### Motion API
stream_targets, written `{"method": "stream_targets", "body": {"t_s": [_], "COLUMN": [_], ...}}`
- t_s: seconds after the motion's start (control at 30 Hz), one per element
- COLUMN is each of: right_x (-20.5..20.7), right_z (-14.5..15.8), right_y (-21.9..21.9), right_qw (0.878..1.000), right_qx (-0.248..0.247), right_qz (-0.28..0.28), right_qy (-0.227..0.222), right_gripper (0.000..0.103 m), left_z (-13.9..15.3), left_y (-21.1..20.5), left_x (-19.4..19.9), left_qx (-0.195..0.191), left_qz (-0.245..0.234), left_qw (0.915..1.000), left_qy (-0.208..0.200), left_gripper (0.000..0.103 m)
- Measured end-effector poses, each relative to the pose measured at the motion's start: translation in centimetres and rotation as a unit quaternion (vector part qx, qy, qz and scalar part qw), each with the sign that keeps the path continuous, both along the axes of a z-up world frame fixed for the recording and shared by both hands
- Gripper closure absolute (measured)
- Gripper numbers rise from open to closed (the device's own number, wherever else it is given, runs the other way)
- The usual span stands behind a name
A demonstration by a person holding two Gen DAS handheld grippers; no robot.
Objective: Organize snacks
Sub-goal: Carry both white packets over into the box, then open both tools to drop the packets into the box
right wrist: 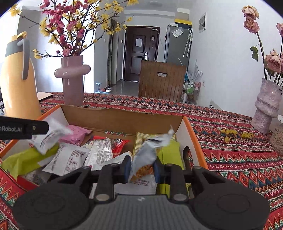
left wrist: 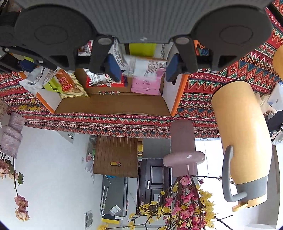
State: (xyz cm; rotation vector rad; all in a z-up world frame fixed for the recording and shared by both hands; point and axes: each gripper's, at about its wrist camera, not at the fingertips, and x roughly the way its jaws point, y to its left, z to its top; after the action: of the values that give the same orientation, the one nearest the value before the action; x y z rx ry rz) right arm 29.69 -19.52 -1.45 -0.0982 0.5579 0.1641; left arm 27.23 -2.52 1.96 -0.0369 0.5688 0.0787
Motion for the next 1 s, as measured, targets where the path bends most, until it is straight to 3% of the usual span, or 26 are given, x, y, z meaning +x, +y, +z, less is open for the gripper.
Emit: {"method": "stream_targets", "body": {"t_s": [0.07,0.13,0.2,0.83,1.0], "right_x": [-0.2,-0.6,-1.3,-6.9,-8.3], "right_z": [0.0,0.2,0.6,2.8,2.1], "right_y": [-0.3,-0.5,-0.8,-3.1,-4.4], "right_qw": [1.000,1.000,1.000,0.998,0.999], "right_qx": [0.006,0.012,0.015,0.031,0.023], "right_qz": [-0.002,-0.002,-0.003,-0.007,-0.011], "right_qy": [0.000,-0.006,-0.017,-0.054,-0.041], "right_gripper": [0.048,0.012,0.001,0.000,0.000], "left_z": [0.2,0.5,0.8,2.1,1.3], "left_y": [0.0,0.2,0.2,1.4,1.7], "left_x": [-0.4,-0.9,-1.4,-7.2,-8.9], "left_qx": [0.002,0.001,-0.002,-0.027,-0.033], "left_qz": [0.006,0.007,0.004,-0.020,-0.032], "left_qw": [0.9999,0.9997,0.9996,0.9974,0.9974], "left_qy": [-0.011,-0.021,-0.029,-0.063,-0.056], "left_gripper": [0.013,0.003,0.000,0.000,0.000]}}
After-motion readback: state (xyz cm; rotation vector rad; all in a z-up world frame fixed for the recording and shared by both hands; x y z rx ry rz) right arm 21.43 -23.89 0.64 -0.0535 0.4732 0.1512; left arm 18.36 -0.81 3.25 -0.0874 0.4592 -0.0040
